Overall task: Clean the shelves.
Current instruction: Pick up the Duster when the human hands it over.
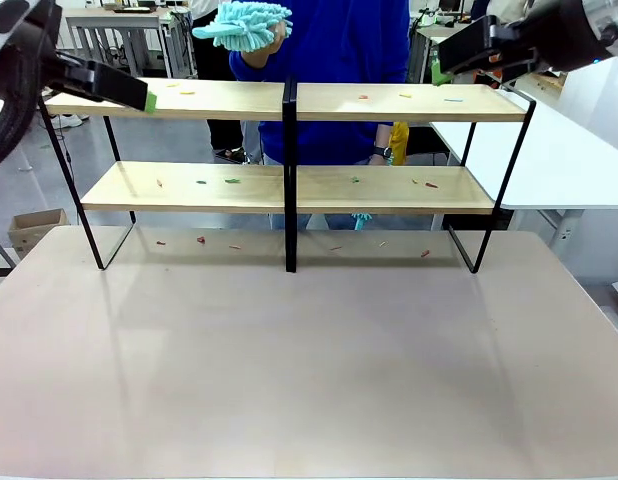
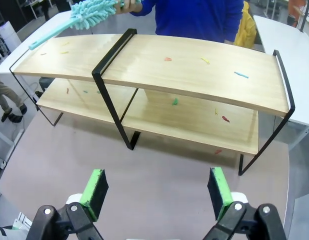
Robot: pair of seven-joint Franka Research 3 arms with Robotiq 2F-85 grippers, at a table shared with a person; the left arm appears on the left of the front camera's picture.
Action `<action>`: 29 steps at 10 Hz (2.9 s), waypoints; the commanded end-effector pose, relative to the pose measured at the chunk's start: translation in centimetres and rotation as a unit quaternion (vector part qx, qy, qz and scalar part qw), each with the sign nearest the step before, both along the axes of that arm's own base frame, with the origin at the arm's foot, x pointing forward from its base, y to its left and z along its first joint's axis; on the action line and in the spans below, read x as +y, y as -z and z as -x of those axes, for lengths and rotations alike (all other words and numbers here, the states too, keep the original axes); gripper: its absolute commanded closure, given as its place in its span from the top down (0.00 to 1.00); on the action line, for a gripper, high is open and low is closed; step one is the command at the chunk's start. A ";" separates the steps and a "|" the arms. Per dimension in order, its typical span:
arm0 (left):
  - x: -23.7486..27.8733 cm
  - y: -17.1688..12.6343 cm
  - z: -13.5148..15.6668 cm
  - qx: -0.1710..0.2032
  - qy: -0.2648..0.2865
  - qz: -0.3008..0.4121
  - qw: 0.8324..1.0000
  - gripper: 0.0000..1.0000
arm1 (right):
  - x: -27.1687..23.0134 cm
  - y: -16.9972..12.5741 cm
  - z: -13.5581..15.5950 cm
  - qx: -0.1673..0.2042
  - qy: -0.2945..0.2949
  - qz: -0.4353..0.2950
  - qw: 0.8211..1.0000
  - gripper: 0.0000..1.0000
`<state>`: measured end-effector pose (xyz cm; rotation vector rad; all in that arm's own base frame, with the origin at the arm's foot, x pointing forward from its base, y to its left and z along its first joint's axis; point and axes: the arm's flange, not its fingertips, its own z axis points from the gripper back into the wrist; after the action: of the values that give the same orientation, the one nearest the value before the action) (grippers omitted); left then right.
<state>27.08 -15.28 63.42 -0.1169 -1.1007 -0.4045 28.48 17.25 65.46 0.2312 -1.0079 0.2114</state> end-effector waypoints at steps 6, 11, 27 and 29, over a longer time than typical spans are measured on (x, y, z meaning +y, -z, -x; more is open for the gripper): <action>-0.1 0.6 -0.2 0.016 -0.001 -0.006 1.000 1.00 | 0.5 0.0 -0.5 0.008 0.003 -0.001 1.000 1.00; -0.1 0.6 -0.2 0.016 -0.001 -0.006 1.000 1.00 | 1.1 0.5 -0.5 0.011 -0.003 0.003 1.000 1.00; 3.8 -4.3 -6.9 0.349 0.252 0.180 0.885 1.00 | 0.7 1.1 -0.7 0.016 -0.005 0.008 1.000 1.00; 5.3 -3.7 -8.9 0.416 0.235 0.288 0.830 1.00 | 0.7 1.1 -0.7 0.016 -0.005 0.008 1.000 1.00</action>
<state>34.86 -10.40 67.20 -0.8946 -0.5762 -0.5480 29.24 17.99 64.22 0.2183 -0.9725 0.2289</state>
